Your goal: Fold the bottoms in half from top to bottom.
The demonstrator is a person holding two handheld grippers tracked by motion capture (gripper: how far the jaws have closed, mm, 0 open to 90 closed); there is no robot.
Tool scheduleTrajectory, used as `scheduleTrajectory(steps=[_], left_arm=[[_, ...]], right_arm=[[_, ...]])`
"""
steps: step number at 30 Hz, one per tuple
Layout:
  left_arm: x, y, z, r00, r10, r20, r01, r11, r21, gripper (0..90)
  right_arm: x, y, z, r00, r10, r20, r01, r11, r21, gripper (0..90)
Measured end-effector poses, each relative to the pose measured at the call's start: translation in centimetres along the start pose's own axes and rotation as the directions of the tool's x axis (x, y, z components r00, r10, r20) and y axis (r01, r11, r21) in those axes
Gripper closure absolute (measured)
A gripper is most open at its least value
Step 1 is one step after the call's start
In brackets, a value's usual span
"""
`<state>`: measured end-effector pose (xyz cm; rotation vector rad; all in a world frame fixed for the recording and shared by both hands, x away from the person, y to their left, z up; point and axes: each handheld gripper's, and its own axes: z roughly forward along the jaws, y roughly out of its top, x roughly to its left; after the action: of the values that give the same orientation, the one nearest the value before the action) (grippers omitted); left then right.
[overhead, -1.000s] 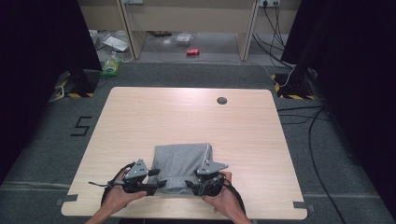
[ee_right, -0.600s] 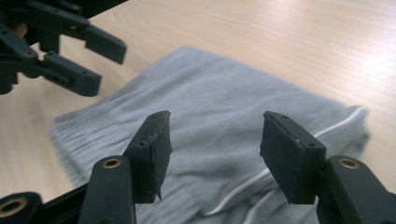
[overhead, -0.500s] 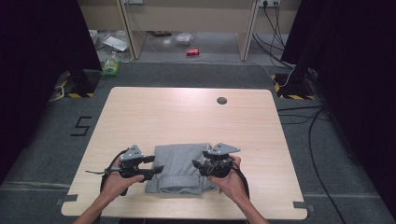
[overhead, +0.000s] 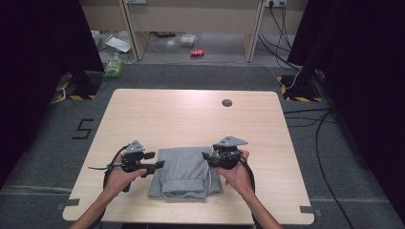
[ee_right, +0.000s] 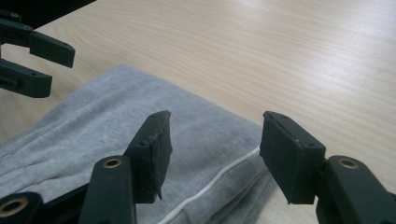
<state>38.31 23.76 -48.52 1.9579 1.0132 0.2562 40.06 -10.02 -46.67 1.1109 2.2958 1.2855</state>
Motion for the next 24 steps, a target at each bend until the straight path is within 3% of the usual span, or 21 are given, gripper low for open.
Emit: scheduleTrajectory(steps=[12,19,21,24], left_arm=[[2.0,0.7,2.3,0.9979,-0.046,-0.046,0.048,0.9983,0.034,37.8],[3.2,0.2,3.6,0.9937,-0.032,-0.107,0.041,0.9961,0.079,39.3],[3.4,0.0,3.8,0.9897,-0.002,-0.143,0.014,0.9964,0.084,41.0],[3.5,0.1,3.7,0.9889,-0.001,-0.149,0.015,0.9959,0.089,41.6]], right_arm=[[-1.6,0.1,1.9,0.9982,0.016,0.057,-0.018,0.999,0.032,43.6],[-3.2,-0.9,2.5,0.9929,0.032,0.114,-0.04,0.997,0.069,44.9],[-3.7,-1.3,2.5,0.9919,0.042,0.12,-0.052,0.995,0.08,45.1],[-3.8,-1.7,2.6,0.9914,0.064,0.114,-0.074,0.994,0.084,45.6]])
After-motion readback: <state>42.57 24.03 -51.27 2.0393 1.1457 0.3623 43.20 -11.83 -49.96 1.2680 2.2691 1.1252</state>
